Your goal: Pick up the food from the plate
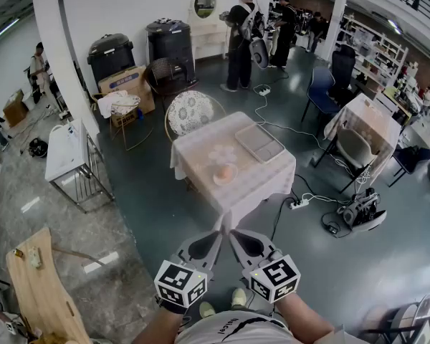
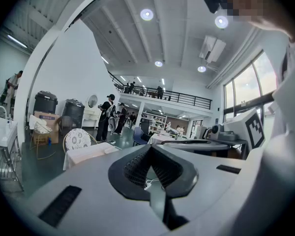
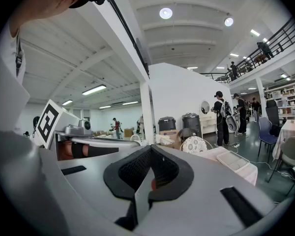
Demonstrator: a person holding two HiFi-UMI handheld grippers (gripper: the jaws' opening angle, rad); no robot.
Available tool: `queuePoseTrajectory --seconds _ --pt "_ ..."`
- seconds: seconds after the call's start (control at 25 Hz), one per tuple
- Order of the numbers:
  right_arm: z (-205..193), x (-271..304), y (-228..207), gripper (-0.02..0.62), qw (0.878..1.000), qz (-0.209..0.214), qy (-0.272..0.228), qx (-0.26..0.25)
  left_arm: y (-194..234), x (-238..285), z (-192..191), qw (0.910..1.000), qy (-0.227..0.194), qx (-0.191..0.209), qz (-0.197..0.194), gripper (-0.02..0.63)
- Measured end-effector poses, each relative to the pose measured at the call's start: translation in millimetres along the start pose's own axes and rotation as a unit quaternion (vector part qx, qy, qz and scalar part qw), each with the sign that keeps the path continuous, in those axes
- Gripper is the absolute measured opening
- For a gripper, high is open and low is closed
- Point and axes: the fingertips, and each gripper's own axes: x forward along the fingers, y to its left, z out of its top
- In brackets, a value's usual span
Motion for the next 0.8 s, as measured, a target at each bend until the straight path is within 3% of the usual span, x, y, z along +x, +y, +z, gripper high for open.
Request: queuePoseTrajectory --seconds 0.4,0.6,0.8 --pt "-2.3 4.2 13.2 0.015 1.000 -0.006 0.001 -0.003 7.5 -12.4 -3.3 1.0000 0.000 -0.002 -0.003 0.006" --pt "-2.0 9.8 14.3 0.017 0.999 -0.010 -0.021 0.041 22.1 -23.2 -10.8 1.0000 0.003 0.001 0.006 0.006" --pt "-4.6 19.9 24.0 0.017 0.998 -0.011 -0.027 0.053 41.7 -37.3 -13.1 0.9997 0.006 0.007 0.020 0.006"
